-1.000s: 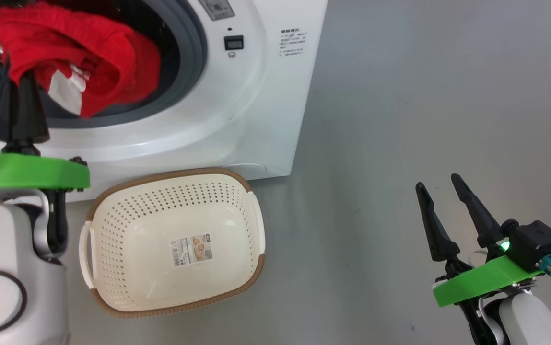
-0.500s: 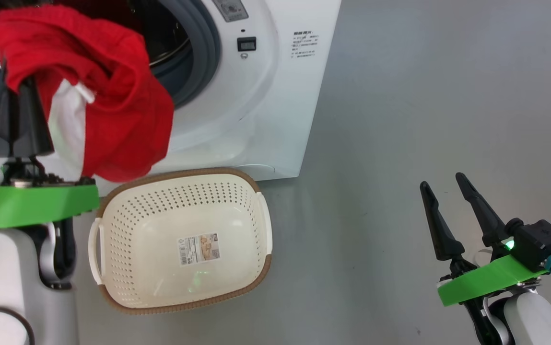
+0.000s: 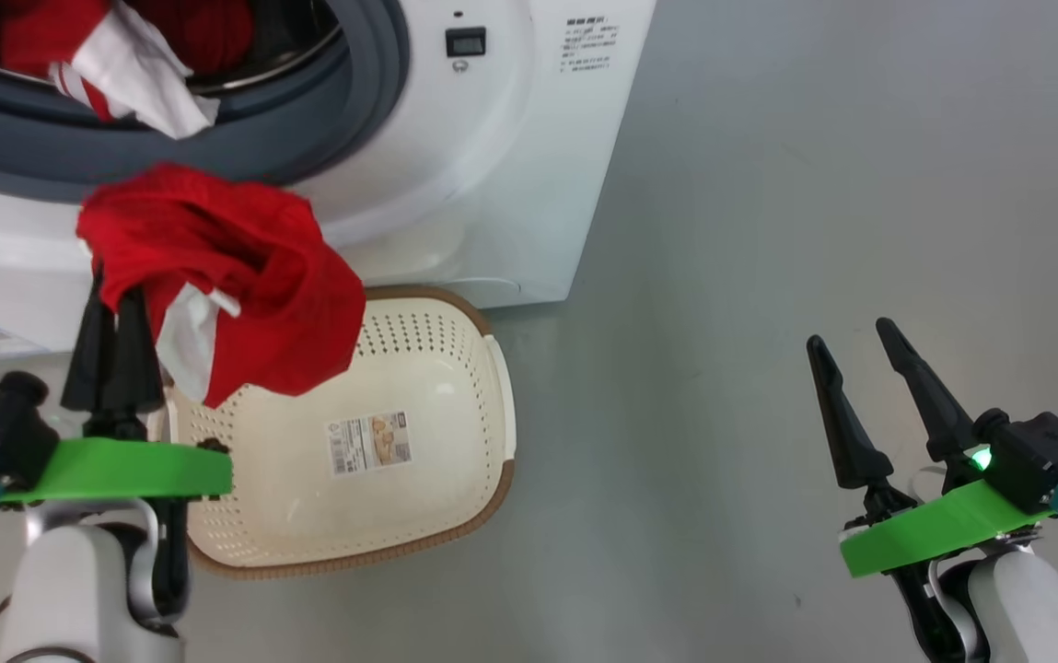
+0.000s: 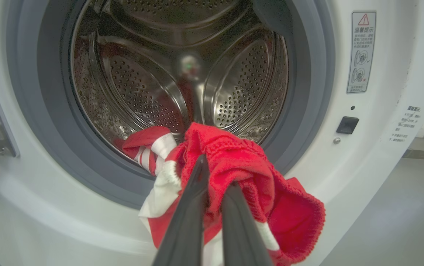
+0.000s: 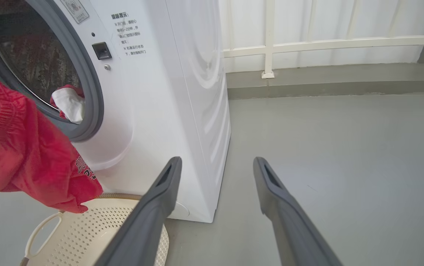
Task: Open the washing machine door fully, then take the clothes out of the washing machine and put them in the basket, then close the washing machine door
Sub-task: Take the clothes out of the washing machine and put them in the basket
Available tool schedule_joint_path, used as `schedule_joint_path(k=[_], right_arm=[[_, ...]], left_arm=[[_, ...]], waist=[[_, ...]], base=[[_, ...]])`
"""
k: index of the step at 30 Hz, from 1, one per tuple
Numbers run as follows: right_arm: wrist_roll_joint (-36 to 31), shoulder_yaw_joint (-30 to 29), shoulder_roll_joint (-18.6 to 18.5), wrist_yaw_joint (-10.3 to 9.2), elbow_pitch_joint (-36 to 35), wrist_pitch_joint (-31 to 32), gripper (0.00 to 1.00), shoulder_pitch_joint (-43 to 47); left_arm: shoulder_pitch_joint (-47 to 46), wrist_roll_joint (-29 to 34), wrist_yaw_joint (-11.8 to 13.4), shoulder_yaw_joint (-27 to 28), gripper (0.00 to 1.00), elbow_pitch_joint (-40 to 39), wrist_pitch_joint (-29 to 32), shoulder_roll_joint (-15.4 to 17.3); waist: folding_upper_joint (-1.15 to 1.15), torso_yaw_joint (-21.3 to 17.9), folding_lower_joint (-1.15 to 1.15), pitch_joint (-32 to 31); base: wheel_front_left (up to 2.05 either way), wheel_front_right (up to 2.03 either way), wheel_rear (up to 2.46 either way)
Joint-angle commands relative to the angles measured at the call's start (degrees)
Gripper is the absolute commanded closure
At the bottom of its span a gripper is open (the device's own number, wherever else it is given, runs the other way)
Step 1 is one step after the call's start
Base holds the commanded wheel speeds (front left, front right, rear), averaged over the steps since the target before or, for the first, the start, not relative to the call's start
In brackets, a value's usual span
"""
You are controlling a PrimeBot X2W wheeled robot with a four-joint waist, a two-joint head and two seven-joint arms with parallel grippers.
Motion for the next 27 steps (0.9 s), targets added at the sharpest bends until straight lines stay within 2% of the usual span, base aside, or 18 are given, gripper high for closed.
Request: schedule_joint_path(k=[1,11,27], right_arm=[[-0.6,0.8,-0.5,0.35,-1.6,-0.4,0.0,-1.4],[-0.6,1.3,-0.8,0.35,-2.7,-0.4,0.0,-5.0],[-0.7,1.6,-0.3,0.35,-3.7,-0.4,0.0,-8.9]], left_arm=[[0.6,-0.3,0.6,0.3,1.0,0.7,-0.4,1.1],[-4.1,0.1,1.6,-1.6,1.0,12.3,-0.4,1.1],[-14.2,6.0,1.5,-3.4,1.0,33.4,-0.4,1.9]], waist=[[0.0,0.0,0.0,2.5],[0.0,-0.3,0.0,9.4],[0.0,-1.8,0.0,17.8]], base=[[0.0,0.0,0.0],[0.0,0.0,0.0],[0.0,0.0,0.0]])
